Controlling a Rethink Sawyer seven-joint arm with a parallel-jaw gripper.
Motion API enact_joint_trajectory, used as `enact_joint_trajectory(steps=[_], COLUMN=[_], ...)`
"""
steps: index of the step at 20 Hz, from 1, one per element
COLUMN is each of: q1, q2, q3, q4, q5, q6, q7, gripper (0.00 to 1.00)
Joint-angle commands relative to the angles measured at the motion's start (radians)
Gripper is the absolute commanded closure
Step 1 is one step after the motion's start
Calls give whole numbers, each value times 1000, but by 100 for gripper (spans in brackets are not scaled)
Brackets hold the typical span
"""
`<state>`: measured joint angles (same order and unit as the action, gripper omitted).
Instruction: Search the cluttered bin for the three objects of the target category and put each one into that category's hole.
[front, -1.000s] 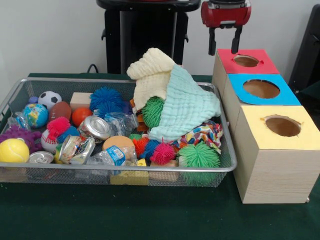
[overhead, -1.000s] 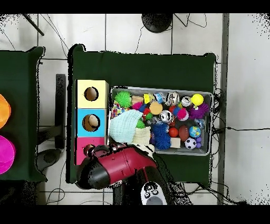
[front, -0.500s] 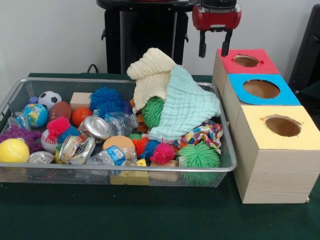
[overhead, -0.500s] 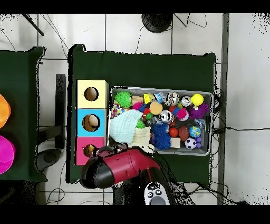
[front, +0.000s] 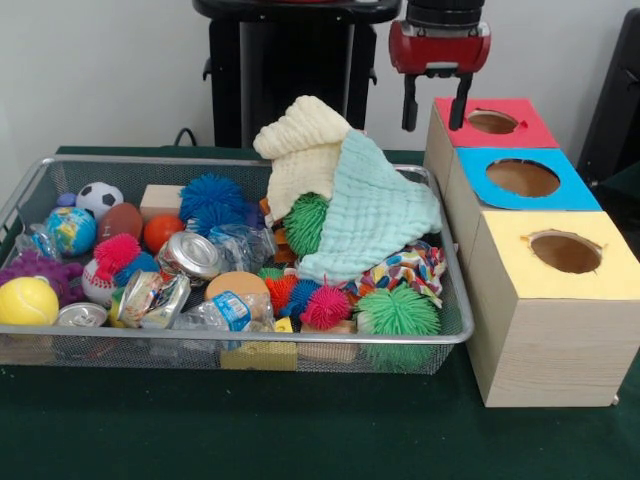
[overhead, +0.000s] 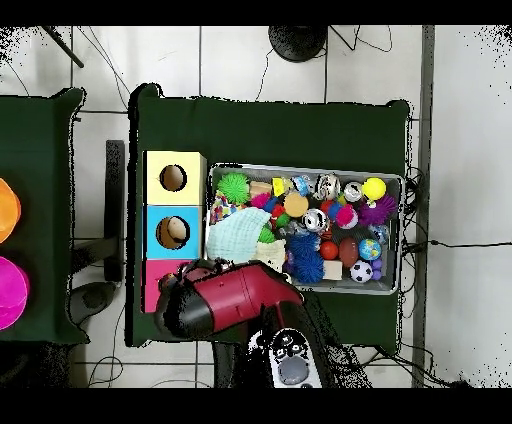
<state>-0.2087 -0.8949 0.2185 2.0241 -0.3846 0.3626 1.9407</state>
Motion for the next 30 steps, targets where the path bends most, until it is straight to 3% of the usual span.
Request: enact_joint_trajectory(steps=[1, 7, 15, 23, 30], q1=[10, 23, -18, -22, -58], q2=[65, 127, 226, 214, 147], q3=[-18, -71, -69, -89, -71], q4=[-168, -204, -245, -247, -237], q5=[9, 3, -20, -21, -1], q6=[68, 25, -82, -82, 16], q7=[77, 123, 94, 90, 36], gripper=[0, 0, 0, 0, 0])
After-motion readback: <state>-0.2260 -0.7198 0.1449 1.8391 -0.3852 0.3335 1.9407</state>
